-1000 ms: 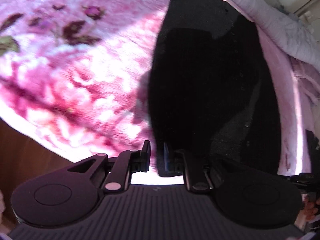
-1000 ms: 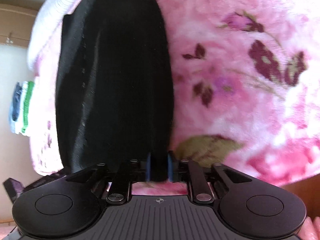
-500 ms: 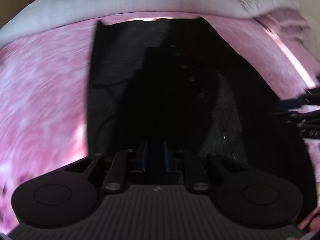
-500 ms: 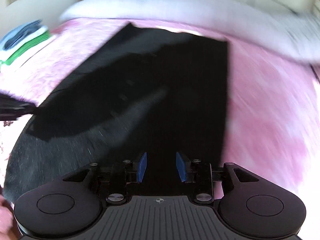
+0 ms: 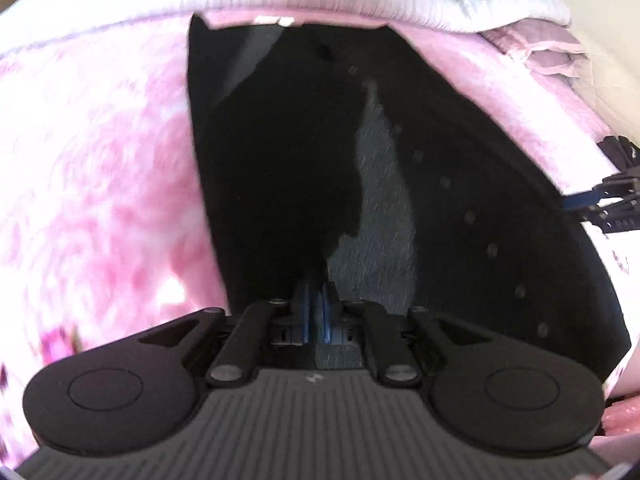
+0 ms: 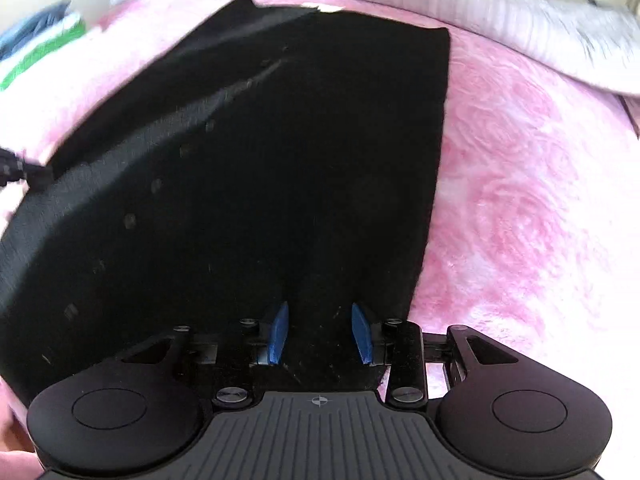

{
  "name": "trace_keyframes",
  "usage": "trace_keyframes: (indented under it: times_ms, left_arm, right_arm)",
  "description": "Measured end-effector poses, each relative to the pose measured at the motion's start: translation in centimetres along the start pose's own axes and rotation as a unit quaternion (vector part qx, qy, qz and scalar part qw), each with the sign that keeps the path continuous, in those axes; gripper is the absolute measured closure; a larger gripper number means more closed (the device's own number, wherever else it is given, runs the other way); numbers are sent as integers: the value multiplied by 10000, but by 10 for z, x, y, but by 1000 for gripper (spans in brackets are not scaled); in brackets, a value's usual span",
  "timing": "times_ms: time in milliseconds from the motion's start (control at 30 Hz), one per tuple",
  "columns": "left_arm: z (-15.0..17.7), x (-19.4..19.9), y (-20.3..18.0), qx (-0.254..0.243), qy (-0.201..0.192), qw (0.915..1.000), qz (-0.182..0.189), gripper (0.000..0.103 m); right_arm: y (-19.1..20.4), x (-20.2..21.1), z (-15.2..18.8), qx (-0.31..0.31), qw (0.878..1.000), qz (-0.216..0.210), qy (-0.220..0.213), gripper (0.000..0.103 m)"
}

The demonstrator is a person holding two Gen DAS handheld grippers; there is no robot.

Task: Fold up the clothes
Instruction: 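Lower the black garment onto the bed with both grippers, stretching it lengthwise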

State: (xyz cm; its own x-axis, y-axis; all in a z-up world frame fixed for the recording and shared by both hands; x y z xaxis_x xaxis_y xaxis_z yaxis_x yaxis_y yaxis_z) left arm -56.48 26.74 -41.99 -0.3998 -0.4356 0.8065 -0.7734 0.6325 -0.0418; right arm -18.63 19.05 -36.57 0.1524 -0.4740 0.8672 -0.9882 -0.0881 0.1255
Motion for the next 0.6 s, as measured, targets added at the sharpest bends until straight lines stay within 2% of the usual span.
trace_keyframes:
  times_ms: [67, 167, 233, 300, 367, 500, 600]
  left_arm:
    - [-19, -10, 2, -27, -148, 9999, 67, 95]
    - [-46, -44, 21, 188, -209, 9996, -43, 95]
    - [-64, -68, 37, 400, -196, 9990, -93, 90]
    - [-81, -89, 51, 593, -133, 9981, -104, 84]
    - [-100, -108, 61, 549, -157, 9983, -119, 82]
    - [-137, -131, 86, 505, -192, 9979, -369, 83]
    - [-167, -155, 104, 648, -204, 9967, -444, 83]
  right_arm:
    - [3, -4, -17, -84, 9998, -94, -173, 67]
    - [12, -22, -48, -173, 9990, -232, -338, 67]
    - [10, -42, -70, -162, 9988, -209, -422, 67]
    - [4, -63, -89, -71, 9988, -73, -470, 67]
    - [-7, -85, -109, 27, 9990, 3, -443, 66]
    - [-21, -112, -151, 168, 9982, -42, -569, 63]
    - [-38, -124, -190, -198, 9970, -79, -750, 63]
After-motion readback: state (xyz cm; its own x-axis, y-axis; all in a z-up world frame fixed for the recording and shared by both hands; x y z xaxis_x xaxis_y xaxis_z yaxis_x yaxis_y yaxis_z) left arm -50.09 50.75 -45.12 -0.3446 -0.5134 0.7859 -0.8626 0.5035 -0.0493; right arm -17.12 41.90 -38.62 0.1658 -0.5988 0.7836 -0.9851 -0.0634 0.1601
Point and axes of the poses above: each gripper's, at about its wrist camera, not at the fingertips, and x roughly against the way its jaws point, y to its left, z to its underside, the point moved 5 cm from there along -x, roughly the way its jaws point, and after that the axes turned 11 degrees about -x, right-handed, at the moved point
